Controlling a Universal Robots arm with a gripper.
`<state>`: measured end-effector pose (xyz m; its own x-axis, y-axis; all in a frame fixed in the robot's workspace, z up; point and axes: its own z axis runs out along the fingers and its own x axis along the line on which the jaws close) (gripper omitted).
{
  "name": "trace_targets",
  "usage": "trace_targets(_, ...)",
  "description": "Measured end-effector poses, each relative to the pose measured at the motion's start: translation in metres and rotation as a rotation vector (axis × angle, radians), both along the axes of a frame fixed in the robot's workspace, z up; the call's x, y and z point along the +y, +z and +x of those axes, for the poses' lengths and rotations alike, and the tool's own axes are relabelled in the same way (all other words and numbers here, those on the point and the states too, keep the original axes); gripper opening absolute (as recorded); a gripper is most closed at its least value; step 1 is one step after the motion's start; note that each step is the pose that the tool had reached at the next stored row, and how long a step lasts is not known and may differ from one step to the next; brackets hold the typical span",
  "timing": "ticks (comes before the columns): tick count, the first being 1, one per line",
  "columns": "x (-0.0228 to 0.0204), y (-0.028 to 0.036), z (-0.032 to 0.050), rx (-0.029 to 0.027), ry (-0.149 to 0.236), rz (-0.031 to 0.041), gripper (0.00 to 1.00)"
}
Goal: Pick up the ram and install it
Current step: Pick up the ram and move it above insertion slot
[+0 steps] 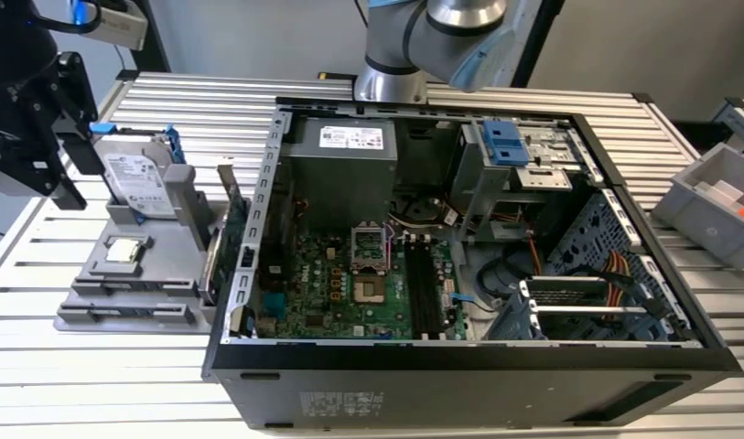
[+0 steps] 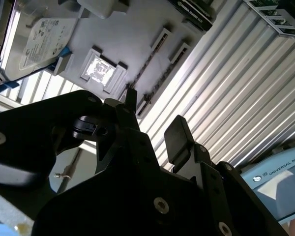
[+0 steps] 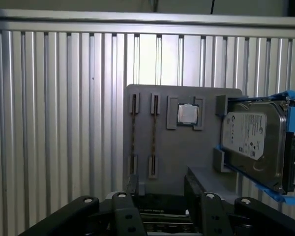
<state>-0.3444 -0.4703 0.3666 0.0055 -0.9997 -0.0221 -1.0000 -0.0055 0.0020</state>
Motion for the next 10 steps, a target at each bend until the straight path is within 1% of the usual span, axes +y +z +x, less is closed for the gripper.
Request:
trace_targets(4,0.0,-0.0018,-0.0002,0.0001,0.011,0.0,1.0)
trace_targets(10,0.0,-0.0025,-0.0002,0.0001,0.012,0.0003,1.0)
